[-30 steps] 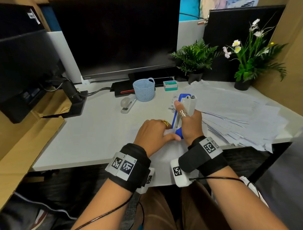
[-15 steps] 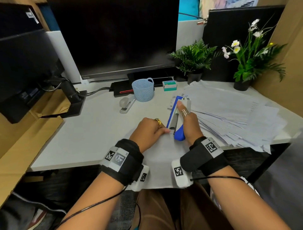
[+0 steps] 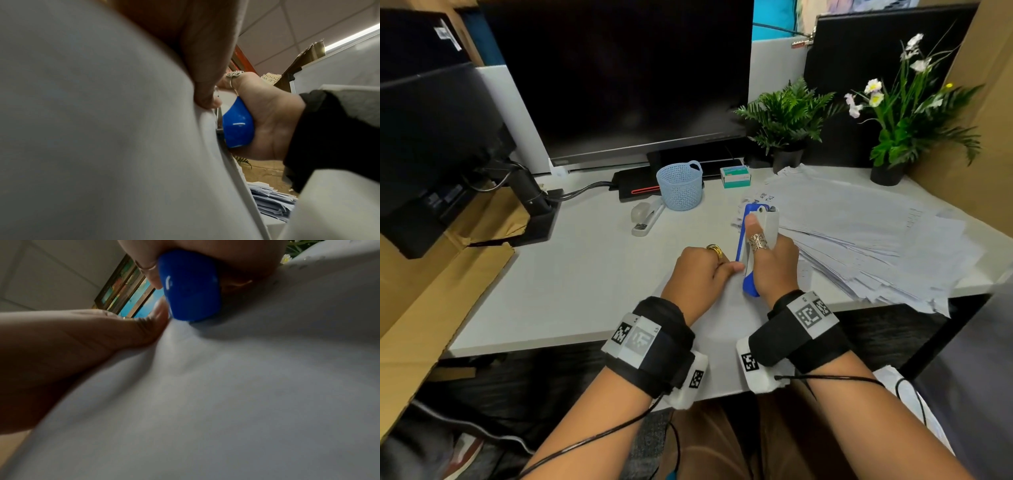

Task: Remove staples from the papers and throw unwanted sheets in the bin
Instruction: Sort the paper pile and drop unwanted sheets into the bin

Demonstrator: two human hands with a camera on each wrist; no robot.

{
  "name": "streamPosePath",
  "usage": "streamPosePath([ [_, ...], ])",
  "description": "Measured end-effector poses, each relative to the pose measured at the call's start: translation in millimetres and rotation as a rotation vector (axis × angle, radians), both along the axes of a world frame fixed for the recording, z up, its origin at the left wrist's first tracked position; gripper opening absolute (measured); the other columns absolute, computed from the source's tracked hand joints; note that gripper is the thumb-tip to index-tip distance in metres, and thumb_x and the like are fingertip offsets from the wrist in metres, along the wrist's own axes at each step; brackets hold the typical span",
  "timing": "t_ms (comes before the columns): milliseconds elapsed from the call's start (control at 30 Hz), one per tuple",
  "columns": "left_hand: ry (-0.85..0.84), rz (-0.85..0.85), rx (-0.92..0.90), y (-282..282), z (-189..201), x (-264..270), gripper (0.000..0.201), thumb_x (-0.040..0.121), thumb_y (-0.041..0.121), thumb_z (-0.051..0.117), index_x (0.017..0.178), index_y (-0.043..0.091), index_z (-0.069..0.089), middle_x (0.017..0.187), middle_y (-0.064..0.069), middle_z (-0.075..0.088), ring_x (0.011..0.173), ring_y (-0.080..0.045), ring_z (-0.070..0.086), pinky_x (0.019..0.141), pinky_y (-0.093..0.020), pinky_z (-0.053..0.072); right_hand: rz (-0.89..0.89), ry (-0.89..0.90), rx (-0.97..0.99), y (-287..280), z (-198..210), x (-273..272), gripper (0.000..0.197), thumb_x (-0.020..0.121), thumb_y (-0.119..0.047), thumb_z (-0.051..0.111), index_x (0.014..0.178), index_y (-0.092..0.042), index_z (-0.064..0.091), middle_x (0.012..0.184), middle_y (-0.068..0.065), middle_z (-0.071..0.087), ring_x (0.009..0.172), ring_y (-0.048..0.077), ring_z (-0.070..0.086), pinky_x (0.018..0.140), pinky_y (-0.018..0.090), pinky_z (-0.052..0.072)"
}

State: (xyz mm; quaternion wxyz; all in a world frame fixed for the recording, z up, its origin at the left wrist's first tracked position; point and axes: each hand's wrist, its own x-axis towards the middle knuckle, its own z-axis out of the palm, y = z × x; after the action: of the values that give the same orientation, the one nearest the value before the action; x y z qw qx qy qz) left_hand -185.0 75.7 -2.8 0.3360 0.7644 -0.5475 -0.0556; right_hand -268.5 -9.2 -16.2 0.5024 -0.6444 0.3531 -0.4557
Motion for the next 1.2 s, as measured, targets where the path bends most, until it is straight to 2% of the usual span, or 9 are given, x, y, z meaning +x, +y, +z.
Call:
streamPosePath([
  [233,-0.055,-0.059,0.251,4.6,-1.1,1.2,0.039,0.077,0.045,0.071,0.072,0.012,0.050,0.057,0.006,0.043,0.060,-0.012,0.044,0.053,-0.019,0.030,0.003,-0.038,0.070,-0.3,-8.6,5.4,0.038,0.089,-0.043,0.056,0.062,-0.018,0.054,0.068,0.014,0.061,0.071,0.037,0.062,0.067,0.044,0.051],
  [333,-0.145,-0.044,0.247,5.1,-3.0,1.7,0.043,0.080,0.051,0.065,0.072,0.013,0.048,0.063,0.003,0.049,0.064,-0.016,0.048,0.052,-0.018,0.031,0.012,-0.061,0.084,3.0,-8.3,8.0,0.035,0.090,-0.042,0.056,0.066,-0.017,0.058,0.071,0.016,0.063,0.071,0.035,0.062,0.067,0.043,0.050],
  [467,-0.218,-0.049,0.203,7.0,-7.3,0.3,0.045,0.086,0.049,0.058,0.090,0.004,0.059,0.084,-0.006,0.064,0.081,-0.023,0.060,0.067,-0.027,0.043,0.026,-0.058,0.127,4.6,-10.5,11.4,0.035,0.089,-0.044,0.057,0.066,-0.017,0.056,0.067,0.011,0.061,0.066,0.028,0.060,0.066,0.040,0.049],
  [567,-0.206,-0.038,0.185,10.1,-6.2,1.2,0.041,0.086,0.047,0.059,0.072,0.010,0.050,0.067,0.002,0.051,0.068,-0.017,0.053,0.057,-0.021,0.030,0.060,-0.021,0.164,3.5,-9.2,15.1,0.032,0.088,-0.047,0.056,0.071,-0.020,0.059,0.072,0.005,0.063,0.073,0.026,0.063,0.074,0.041,0.051],
  [700,-0.043,-0.073,0.260,11.5,-8.4,22.0,0.045,0.073,0.043,0.075,0.058,0.016,0.043,0.057,0.005,0.042,0.059,-0.013,0.043,0.052,-0.020,0.029,0.164,0.174,0.213,-11.7,-5.2,27.0,0.044,0.084,-0.056,0.056,0.101,-0.017,0.065,0.100,0.002,0.066,0.096,0.024,0.060,0.091,0.036,0.046],
  [833,0.001,-0.076,0.312,16.1,-14.9,37.9,0.034,0.073,0.036,0.078,0.081,0.005,0.068,0.067,0.006,0.054,0.071,-0.013,0.053,0.058,-0.017,0.033,0.257,0.269,0.396,-37.6,11.2,45.2,0.050,0.083,-0.050,0.060,0.107,-0.007,0.054,0.099,0.007,0.060,0.086,0.023,0.056,0.085,0.036,0.047],
  [933,-0.025,-0.048,0.295,18.3,-19.0,44.5,0.031,0.074,0.036,0.077,0.060,0.015,0.058,0.056,0.012,0.043,0.060,-0.011,0.046,0.054,-0.020,0.028,0.282,0.369,0.460,-49.9,24.7,55.0,0.040,0.079,-0.033,0.062,0.106,-0.006,0.051,0.106,0.015,0.056,0.093,0.030,0.056,0.094,0.039,0.046],
  [1033,-0.118,-0.002,0.326,17.9,-22.2,49.3,0.041,0.077,0.039,0.073,0.054,0.018,0.046,0.054,0.007,0.041,0.063,-0.019,0.048,0.059,-0.028,0.028,0.390,0.726,0.297,-47.9,34.9,66.2,0.022,0.084,-0.030,0.055,0.090,-0.009,0.054,0.097,0.012,0.054,0.093,0.030,0.051,0.087,0.033,0.042],
  [1200,-0.185,0.027,0.350,24.7,-28.8,56.1,0.037,0.082,0.044,0.065,0.087,0.008,0.069,0.083,-0.006,0.066,0.079,-0.024,0.059,0.068,-0.031,0.038,0.384,1.048,-0.114,-38.1,28.9,83.9,0.041,0.094,-0.028,0.052,0.127,-0.004,0.049,0.132,0.017,0.050,0.119,0.032,0.050,0.091,0.031,0.040],
])
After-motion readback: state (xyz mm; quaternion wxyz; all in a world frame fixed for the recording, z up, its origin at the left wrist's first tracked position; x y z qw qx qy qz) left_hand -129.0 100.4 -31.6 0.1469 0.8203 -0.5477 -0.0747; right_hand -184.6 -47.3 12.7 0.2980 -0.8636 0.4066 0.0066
